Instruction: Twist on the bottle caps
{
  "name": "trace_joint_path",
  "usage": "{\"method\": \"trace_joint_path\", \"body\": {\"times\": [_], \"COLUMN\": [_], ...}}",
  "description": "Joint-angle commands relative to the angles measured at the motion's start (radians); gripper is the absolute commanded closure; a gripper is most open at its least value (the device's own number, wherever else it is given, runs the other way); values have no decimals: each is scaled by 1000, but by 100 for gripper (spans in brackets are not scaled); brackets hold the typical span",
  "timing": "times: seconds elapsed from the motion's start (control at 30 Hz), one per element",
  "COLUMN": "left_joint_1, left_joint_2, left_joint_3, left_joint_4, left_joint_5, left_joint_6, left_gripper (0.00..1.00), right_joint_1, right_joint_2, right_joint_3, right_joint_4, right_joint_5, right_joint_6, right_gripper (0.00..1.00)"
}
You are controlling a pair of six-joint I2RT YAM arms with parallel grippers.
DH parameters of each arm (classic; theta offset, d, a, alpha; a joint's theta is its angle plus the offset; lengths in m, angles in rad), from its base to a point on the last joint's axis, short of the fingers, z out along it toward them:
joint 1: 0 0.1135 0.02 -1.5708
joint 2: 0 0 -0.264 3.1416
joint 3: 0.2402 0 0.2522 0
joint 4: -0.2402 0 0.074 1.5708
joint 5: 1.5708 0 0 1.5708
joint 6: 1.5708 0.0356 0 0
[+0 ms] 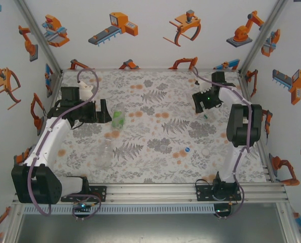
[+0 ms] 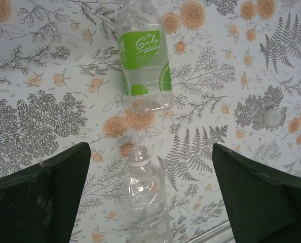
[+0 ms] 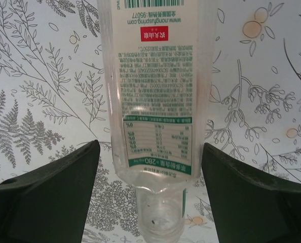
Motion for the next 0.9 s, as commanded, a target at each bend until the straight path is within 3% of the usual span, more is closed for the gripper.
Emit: {"method": "trace_joint_path", "body": {"times": [0.0,0.57,0.87], "left_joint_1": [6,4,4], "left_joint_2": [-27,-22,-30], "left_joint_3": [-12,-15,-17], "left_joint_4": [-8,-10,-3], "left_joint_5": [16,24,19], "left_joint_6": [20,16,5], "left_gripper": [3,3,3], "right_joint_1": [10,13,12], "right_joint_2": [20,80,74], "right_joint_3": [32,61,57], "right_joint_4": [-13,-32,-23], "right_joint_5": [-6,29,39], "right_joint_6": [-31,-47,-44], "right_gripper": [30,38,48]}}
